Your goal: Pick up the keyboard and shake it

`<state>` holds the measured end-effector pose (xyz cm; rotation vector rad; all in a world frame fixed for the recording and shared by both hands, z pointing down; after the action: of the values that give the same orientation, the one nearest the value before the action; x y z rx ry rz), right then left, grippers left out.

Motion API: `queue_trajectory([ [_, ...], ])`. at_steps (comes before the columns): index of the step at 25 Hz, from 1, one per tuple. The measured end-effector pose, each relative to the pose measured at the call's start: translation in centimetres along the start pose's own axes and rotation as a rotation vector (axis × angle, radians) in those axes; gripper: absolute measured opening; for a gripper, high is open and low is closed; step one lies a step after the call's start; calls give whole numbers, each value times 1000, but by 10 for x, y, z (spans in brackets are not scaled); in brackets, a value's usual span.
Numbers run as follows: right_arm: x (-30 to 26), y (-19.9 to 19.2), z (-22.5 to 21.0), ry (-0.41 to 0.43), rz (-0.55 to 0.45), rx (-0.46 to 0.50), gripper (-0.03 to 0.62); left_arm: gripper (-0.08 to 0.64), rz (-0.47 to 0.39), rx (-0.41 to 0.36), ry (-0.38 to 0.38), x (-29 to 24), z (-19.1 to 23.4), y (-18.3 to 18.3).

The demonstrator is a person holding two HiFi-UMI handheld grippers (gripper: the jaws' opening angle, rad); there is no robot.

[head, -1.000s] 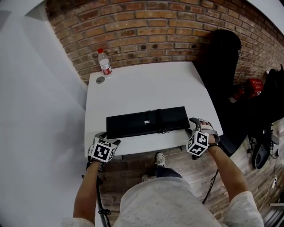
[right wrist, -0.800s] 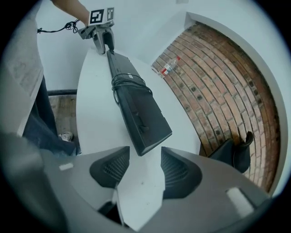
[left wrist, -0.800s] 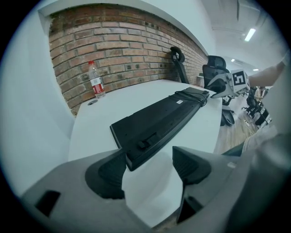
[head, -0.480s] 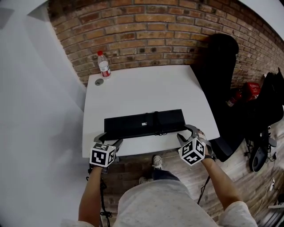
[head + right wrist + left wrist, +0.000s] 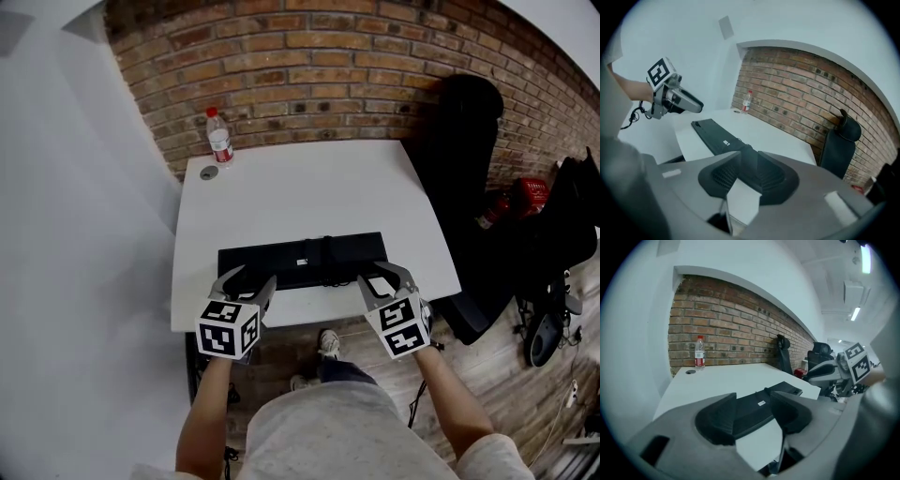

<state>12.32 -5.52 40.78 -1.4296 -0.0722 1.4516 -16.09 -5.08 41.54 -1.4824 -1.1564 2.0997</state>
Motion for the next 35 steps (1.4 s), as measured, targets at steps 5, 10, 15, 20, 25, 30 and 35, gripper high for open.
queue_trajectory([
  [5,14,10,6,35,-77,-139,87,182,-60,-6,-1,6,-16,12],
  [10,21,15,10,46,-113,-180,38,129,-90,-3,7,12,-31,16],
  [15,26,21,11,75,-146,-222,9,-6,-114,-13,36,17,-35,18],
  [20,27,21,9,83,-155,-241,9,-8,-122,-10,35,18,-36,17],
  [25,27,22,9,88,-152,-243,9,-8,-120,-2,37,19,-35,17],
  [30,27,21,9,92,-149,-245,9,-8,-111,-2,34,17,-35,17],
  [35,25,21,8,92,-147,-245,9,-8,-101,-2,31,14,-34,16],
])
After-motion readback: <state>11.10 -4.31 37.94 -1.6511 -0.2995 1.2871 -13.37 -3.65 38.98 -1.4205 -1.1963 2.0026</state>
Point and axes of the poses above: the fingertips, and each gripper's own axes: x backward along the fingers, z to its left, y out of its top, the point moved 10 cm from there along x, backward along the fingers, and after that the axes turned 13 degrees about z, right-handed, at the moved point
